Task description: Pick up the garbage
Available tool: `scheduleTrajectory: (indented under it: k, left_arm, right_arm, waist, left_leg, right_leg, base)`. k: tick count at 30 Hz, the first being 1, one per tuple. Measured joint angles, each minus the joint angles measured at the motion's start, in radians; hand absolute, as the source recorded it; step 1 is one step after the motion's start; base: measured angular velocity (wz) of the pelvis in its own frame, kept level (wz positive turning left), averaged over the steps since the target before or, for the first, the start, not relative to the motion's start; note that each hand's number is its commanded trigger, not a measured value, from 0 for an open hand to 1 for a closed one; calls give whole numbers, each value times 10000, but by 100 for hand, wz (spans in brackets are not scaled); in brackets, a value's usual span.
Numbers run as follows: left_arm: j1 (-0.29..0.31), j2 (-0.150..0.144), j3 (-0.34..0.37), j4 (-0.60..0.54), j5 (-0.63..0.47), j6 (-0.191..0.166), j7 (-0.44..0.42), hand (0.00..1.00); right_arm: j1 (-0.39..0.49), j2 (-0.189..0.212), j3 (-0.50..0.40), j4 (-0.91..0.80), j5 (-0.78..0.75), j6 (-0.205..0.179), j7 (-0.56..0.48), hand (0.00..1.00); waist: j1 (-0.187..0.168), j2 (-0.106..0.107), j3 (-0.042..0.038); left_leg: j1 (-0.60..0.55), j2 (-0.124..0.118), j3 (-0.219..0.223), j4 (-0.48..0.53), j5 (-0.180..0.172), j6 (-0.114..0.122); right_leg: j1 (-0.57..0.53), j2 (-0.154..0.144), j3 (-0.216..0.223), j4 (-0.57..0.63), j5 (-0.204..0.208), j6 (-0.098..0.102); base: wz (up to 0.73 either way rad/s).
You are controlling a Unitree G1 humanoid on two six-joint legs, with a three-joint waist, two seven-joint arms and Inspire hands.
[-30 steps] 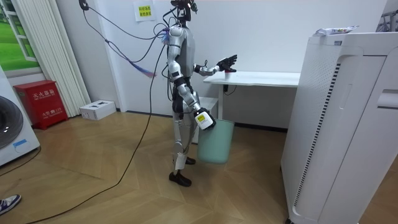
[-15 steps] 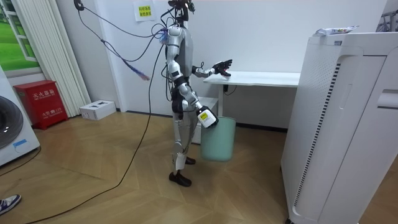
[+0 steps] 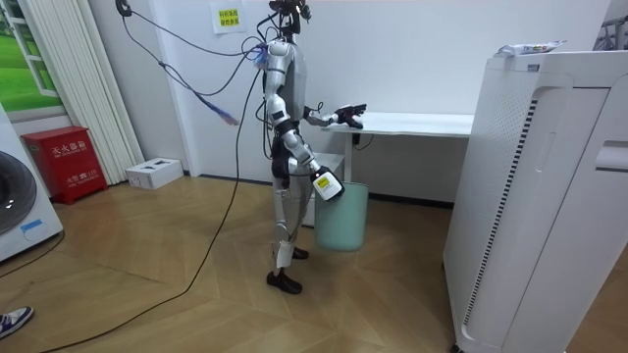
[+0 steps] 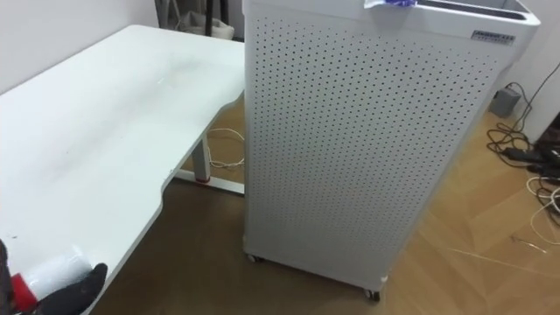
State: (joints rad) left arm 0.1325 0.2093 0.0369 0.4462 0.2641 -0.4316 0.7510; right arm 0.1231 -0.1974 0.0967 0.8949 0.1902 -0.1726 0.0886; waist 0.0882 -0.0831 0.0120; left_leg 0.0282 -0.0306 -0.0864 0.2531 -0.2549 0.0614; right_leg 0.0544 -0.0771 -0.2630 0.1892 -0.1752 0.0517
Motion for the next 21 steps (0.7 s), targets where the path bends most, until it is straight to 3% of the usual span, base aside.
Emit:
scheduleTrajectory:
  k: [2,3,4,6,7,12,15,17,21]
  left_arm:
    - [25,-11,-29,248,-17,71,-29,0]
    - [45,-15,-43,254,-80,68,-39,12]
    - [48,-34,-83,252,-245,64,-48,28]
    - [45,-51,-92,408,-348,12,-57,82]
    - [53,-55,-94,498,-332,-39,-64,97]
    - [19,-100,29,768,-19,-59,-37,100]
    - [-25,-34,201,981,416,32,52,100]
    - [-145,234,241,1259,615,123,89,100]
    - [-314,479,294,1478,929,267,236,100]
  right_arm:
    - [0,1,0,-3,1,0,19,100]
    - [0,0,-1,-6,1,0,13,100]
    - [0,1,-3,-37,-27,1,1,100]
    - [-6,1,-6,-79,-135,0,-16,100]
    - [20,6,-6,-86,-220,1,-19,100]
    - [274,43,-6,-423,-503,10,-26,100]
    - [307,42,-6,-455,-706,18,-31,100]
    - [305,42,-5,-457,-782,20,-31,100]
    - [300,42,-7,-461,-782,20,-22,100]
  waist:
    - [11,-48,-6]
    - [12,-56,-12]
    - [12,-65,-19]
    - [23,-52,-17]
    - [27,-40,-15]
    - [59,44,-45]
    - [57,145,-106]
    - [43,190,-130]
    - [33,195,-126]
  left_leg:
    - [0,0,1,1,0,0]
    - [0,0,1,1,0,0]
    - [7,1,42,2,0,0]
    - [15,5,51,-7,0,0]
    - [19,7,53,-15,0,0]
    - [118,23,156,-142,15,-24]
    - [190,28,170,-179,15,-24]
    - [194,27,170,-177,15,-24]
    - [224,18,198,-175,16,-22]
  right_leg:
    - [1,0,1,-3,0,0]
    - [2,0,1,-4,0,0]
    - [4,0,14,-6,0,0]
    - [17,13,130,-16,1,-1]
    - [43,14,131,-18,0,-1]
    - [62,30,154,-18,10,-16]
    - [110,30,150,-16,10,-17]
    - [113,28,147,-17,10,-16]
    - [133,12,153,-29,10,-16]
  base:
    - [0]
    - [0]
    - [-4]
    - [-5]
    - [0]
    - [-3]
    - [0]
    - [0]
    - [-1]
